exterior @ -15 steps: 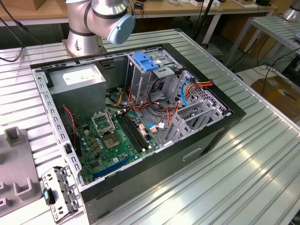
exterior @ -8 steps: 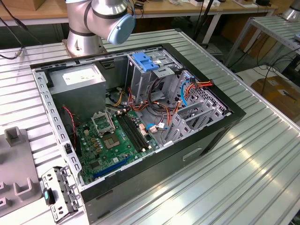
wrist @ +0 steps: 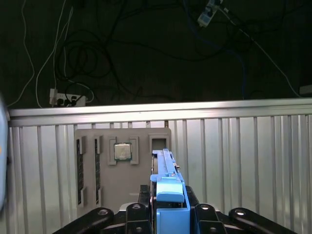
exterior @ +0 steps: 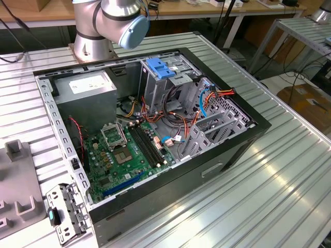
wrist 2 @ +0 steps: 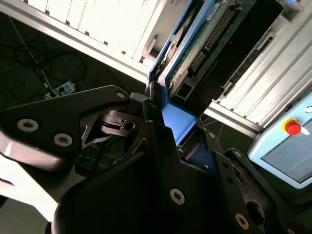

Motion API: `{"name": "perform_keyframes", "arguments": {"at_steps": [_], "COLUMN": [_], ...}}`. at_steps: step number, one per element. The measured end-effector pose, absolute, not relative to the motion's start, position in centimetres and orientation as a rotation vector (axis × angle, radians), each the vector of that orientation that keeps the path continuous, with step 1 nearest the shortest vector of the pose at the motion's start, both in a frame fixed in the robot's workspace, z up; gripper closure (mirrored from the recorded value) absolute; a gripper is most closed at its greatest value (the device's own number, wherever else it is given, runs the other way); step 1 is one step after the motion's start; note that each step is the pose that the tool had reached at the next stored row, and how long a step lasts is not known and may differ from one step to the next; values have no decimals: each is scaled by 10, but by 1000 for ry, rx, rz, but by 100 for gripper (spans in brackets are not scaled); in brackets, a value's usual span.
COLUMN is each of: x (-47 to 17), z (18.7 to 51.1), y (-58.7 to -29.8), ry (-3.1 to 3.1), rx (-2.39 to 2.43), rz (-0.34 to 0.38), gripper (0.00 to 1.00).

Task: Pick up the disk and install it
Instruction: 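Pick up the disk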

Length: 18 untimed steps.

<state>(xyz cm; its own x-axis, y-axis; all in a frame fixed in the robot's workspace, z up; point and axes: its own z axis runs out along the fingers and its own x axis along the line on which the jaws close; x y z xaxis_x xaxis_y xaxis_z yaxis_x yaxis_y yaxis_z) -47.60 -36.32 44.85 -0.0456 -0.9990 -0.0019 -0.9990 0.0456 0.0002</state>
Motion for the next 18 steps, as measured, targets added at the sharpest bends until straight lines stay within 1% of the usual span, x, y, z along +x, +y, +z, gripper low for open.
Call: {"name": "perform_keyframes", "arguments": {"at_steps": [18], "x": [-476], "z": [480], "y": [-363], "ry": [2271], "rx": [-2170], "rz": [3], "gripper": [63]}}
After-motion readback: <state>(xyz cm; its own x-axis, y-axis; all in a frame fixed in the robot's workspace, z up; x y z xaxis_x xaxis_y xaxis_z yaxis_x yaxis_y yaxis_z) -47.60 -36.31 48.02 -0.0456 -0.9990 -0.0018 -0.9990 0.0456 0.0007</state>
